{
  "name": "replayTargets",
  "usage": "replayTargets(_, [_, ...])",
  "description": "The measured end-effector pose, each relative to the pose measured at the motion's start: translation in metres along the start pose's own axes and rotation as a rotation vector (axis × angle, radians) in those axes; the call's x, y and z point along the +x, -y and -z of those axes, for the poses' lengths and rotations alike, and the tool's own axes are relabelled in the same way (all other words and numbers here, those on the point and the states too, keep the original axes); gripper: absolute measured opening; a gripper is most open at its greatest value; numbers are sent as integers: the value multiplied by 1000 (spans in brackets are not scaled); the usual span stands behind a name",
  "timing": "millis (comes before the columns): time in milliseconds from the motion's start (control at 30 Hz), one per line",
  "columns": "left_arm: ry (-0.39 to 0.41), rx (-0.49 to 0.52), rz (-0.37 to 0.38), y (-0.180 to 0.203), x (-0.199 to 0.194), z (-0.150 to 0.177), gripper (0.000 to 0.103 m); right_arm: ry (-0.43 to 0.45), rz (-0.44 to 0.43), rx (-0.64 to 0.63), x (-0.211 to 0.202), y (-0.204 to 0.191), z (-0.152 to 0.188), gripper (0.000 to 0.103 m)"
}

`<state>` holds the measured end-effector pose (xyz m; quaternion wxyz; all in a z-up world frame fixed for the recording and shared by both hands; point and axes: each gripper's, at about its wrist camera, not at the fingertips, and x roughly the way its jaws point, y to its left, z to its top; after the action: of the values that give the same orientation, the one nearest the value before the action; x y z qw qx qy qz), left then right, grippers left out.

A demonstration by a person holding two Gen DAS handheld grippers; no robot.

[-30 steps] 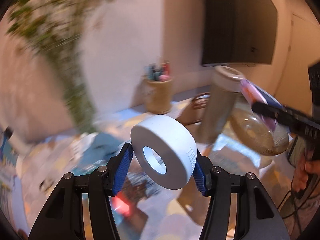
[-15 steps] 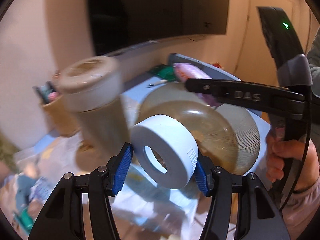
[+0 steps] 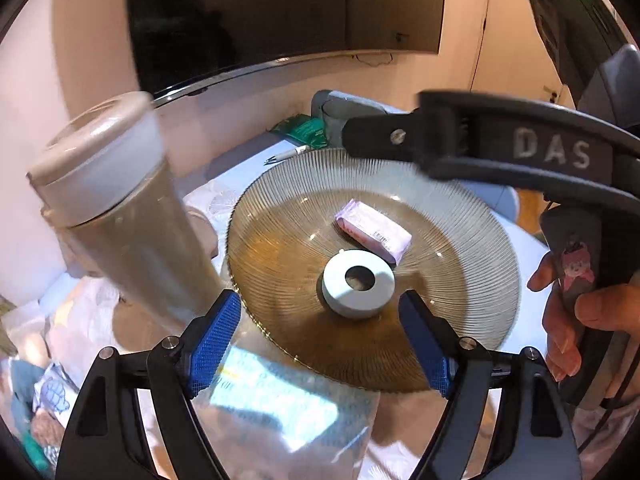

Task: Organize soft objects
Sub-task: 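Carry both items to the glass tray and open both tools to drop them, then grasp the white plush keychain with the left tool while the right tool grasps the teal pouch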

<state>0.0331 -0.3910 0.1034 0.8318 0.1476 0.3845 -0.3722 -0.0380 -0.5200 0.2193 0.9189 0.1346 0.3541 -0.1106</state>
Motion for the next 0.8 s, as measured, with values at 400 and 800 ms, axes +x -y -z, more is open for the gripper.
replayTargets(400, [92, -163, -148, -83, -101, 34, 87, 97, -75, -144, -68, -113, 18, 97])
replayTargets(800, [56, -376, -483, -265, -200, 142, 87, 47, -332, -357, -59, -286, 101, 99])
